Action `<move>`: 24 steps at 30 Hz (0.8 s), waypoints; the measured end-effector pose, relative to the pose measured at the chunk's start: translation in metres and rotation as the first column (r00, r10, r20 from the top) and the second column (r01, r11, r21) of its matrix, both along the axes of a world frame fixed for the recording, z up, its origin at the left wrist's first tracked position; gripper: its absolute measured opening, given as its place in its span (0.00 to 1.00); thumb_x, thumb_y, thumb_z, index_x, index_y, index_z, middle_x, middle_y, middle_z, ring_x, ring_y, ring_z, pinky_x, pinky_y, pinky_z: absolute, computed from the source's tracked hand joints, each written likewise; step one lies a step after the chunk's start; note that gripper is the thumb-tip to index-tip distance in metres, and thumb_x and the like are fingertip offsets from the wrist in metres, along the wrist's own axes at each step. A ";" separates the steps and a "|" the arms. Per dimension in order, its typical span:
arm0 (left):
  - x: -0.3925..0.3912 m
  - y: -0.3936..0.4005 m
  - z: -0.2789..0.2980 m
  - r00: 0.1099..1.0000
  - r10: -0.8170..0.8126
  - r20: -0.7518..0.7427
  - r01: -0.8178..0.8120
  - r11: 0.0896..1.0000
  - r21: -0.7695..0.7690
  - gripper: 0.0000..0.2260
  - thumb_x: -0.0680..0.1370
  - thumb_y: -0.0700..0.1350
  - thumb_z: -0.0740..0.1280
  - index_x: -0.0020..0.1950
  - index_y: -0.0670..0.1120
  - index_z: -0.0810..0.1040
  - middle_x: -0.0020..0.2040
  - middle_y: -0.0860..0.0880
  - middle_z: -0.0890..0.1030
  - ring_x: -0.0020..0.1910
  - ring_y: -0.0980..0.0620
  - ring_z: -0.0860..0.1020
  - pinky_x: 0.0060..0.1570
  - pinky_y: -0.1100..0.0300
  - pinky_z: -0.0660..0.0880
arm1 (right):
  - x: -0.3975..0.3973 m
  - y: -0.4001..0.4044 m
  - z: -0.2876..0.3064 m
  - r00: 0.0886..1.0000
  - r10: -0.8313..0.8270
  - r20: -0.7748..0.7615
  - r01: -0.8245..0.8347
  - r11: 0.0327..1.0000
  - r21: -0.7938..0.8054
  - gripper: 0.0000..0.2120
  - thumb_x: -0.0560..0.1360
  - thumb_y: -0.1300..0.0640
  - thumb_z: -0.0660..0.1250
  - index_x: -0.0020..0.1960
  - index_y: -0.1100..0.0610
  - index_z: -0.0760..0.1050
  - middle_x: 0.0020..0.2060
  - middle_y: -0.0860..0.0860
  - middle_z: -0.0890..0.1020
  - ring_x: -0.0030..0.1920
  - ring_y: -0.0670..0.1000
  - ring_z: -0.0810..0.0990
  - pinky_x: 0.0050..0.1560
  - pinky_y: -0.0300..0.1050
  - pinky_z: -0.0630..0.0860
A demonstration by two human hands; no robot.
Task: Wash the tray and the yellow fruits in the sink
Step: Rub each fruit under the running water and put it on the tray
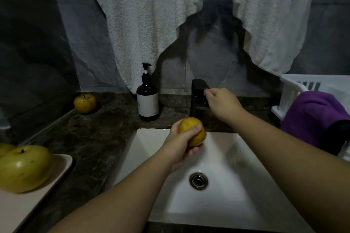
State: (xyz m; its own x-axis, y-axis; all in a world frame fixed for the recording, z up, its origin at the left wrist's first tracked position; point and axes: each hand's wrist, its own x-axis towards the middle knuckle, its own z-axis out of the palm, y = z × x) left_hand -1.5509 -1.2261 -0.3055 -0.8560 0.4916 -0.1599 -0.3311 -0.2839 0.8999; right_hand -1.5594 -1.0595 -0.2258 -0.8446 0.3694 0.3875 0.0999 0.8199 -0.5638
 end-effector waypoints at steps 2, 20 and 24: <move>-0.001 0.001 -0.001 1.000 -0.011 -0.004 0.011 1.000 -0.003 0.25 0.76 0.51 0.77 0.69 0.60 0.71 0.65 0.43 0.79 0.52 0.43 0.85 0.41 0.60 0.80 | -0.004 0.001 0.000 1.000 0.007 0.016 -0.008 1.000 0.023 0.19 0.86 0.50 0.53 0.70 0.53 0.77 0.64 0.57 0.78 0.60 0.58 0.78 0.52 0.47 0.71; -0.005 0.008 -0.006 0.993 -0.100 0.062 0.093 0.990 0.104 0.20 0.75 0.49 0.76 0.62 0.64 0.74 0.68 0.45 0.73 0.62 0.39 0.82 0.44 0.54 0.84 | -0.007 0.006 0.007 0.991 0.090 0.098 -0.088 0.996 -0.027 0.21 0.86 0.53 0.54 0.79 0.48 0.63 0.73 0.58 0.68 0.66 0.58 0.74 0.57 0.48 0.72; -0.005 0.007 -0.006 0.990 -0.120 0.066 0.115 0.990 0.086 0.18 0.78 0.49 0.75 0.63 0.64 0.73 0.68 0.46 0.73 0.62 0.40 0.81 0.47 0.54 0.84 | -0.008 0.007 0.006 0.991 0.103 0.092 -0.098 0.994 -0.052 0.23 0.85 0.54 0.56 0.79 0.47 0.61 0.69 0.57 0.71 0.61 0.56 0.76 0.52 0.48 0.72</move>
State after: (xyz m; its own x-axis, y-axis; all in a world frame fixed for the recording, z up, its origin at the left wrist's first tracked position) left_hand -1.5561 -1.2189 -0.3117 -0.7793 0.6021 -0.1737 -0.4290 -0.3105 0.8483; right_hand -1.5678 -1.0521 -0.2200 -0.9102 0.2972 0.2886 0.0729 0.8008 -0.5945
